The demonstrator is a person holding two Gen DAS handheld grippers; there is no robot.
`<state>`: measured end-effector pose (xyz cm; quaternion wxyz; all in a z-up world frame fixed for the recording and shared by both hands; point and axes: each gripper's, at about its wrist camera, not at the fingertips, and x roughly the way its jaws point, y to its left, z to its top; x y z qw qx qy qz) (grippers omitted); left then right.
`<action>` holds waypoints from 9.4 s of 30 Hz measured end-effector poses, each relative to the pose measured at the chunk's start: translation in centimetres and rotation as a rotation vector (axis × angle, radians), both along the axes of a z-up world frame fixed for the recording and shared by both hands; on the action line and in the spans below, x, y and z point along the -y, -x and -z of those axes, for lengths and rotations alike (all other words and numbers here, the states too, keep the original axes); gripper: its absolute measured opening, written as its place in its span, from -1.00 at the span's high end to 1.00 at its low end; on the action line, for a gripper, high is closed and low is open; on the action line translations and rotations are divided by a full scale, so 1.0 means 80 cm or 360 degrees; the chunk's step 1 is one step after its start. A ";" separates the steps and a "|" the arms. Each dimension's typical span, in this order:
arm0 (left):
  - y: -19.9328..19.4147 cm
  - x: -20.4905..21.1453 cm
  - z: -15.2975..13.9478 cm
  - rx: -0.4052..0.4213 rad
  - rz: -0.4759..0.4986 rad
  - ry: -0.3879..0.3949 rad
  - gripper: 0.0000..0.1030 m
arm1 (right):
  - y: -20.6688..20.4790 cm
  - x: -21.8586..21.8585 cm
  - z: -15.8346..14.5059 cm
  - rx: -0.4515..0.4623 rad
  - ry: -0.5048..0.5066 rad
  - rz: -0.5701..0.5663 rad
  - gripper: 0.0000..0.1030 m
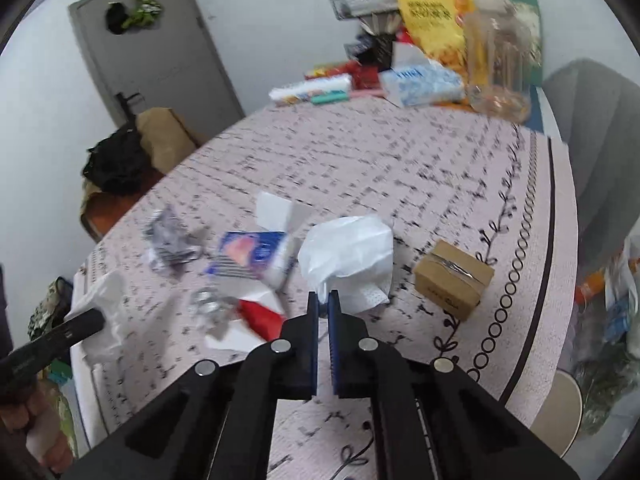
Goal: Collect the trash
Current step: 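Grasp a white tissue with the left tool while the right tool grasps another tissue, then carry both tissues over the trash bin and open both tools, then move both tools back over the table toward the crumpled foil paper, then grasp the crumpled foil paper with the left tool while the right tool grasps the red wrapper, then carry the paper and red wrapper over the trash bin and open both tools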
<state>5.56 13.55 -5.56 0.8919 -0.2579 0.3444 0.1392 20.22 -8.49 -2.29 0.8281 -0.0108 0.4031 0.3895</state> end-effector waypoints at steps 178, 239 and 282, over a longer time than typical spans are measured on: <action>-0.113 -0.073 0.056 -0.0046 -0.0248 0.0215 -0.17 | 0.024 0.017 0.019 -0.0128 -0.0133 0.0096 -0.29; -0.080 0.063 -0.039 0.0315 0.0136 0.0197 0.45 | 0.017 0.118 -0.032 0.0175 0.0000 0.0159 0.88; -0.294 0.424 0.072 -0.0238 0.1011 0.0067 0.45 | -0.070 0.462 0.197 -0.0355 -0.0080 0.1057 0.05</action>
